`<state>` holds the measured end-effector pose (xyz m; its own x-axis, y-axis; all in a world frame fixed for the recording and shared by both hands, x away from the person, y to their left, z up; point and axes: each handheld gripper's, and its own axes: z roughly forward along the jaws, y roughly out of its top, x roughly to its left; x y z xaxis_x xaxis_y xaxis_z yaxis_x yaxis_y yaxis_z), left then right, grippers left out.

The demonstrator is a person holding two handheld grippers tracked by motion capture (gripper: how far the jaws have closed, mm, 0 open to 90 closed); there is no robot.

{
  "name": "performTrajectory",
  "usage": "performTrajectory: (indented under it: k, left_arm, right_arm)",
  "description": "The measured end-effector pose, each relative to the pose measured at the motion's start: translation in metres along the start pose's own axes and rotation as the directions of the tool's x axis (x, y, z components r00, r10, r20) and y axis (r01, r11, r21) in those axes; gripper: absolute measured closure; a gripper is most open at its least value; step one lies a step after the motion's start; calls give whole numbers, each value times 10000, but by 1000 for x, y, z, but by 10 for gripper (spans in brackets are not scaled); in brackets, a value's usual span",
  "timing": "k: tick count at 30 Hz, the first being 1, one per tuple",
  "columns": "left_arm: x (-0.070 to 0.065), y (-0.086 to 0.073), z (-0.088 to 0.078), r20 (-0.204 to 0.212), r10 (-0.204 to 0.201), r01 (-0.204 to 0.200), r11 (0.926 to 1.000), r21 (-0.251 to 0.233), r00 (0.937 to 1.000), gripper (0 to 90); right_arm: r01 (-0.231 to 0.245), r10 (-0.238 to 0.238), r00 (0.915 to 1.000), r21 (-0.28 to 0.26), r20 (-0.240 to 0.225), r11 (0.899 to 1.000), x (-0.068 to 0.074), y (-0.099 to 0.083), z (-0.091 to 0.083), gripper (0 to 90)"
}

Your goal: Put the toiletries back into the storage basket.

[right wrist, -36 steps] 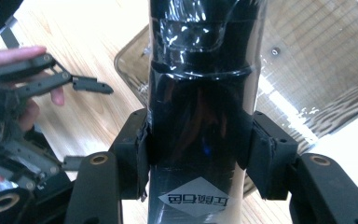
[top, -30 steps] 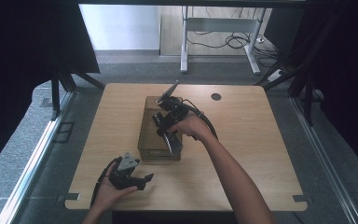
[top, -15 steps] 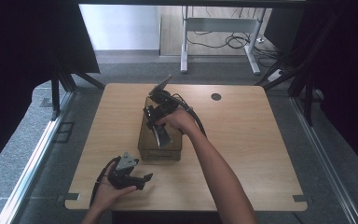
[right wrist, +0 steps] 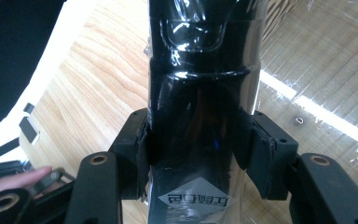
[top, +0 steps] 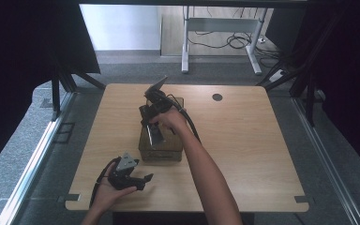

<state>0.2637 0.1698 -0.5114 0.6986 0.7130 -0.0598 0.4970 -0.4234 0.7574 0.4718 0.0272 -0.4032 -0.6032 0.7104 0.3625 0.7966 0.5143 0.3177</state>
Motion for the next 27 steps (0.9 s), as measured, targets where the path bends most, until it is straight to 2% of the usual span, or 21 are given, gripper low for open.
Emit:
performTrajectory:
  k: [5,10,14,20,23,24,27]
  left_arm:
    - [-1,1,-1,63,-22,22,10000,-61,10000,206]
    - [0,1,-2,91,9,-9,10000,-98,10000,206]
    - [0,1,-3,95,-19,21,9999,-133,10000,206]
    - [-2,2,-4,141,28,-25,9999,-171,9999,206]
    - [-3,3,-3,148,72,-69,9998,-175,9999,206]
    - [-3,3,-4,159,63,-60,9998,-179,9999,206]
    - [-1,2,-4,119,17,-15,9999,-171,9999,206]
  right_arm:
    - [-288,287,9996,-155,-61,9995,1,3,5,469]
    - [-574,577,9982,-148,167,9982,1,6,11,469]
    - [-860,864,9962,-257,146,9960,1,6,14,469]
    - [-1004,1012,9947,-424,173,9940,3,5,12,468]
    - [-1206,1217,9924,-534,185,9913,2,5,12,468]
    - [-1449,1453,9894,-628,16,9874,-1,4,12,468]
    - [-1600,1602,9871,-708,-38,9846,-2,4,12,468]
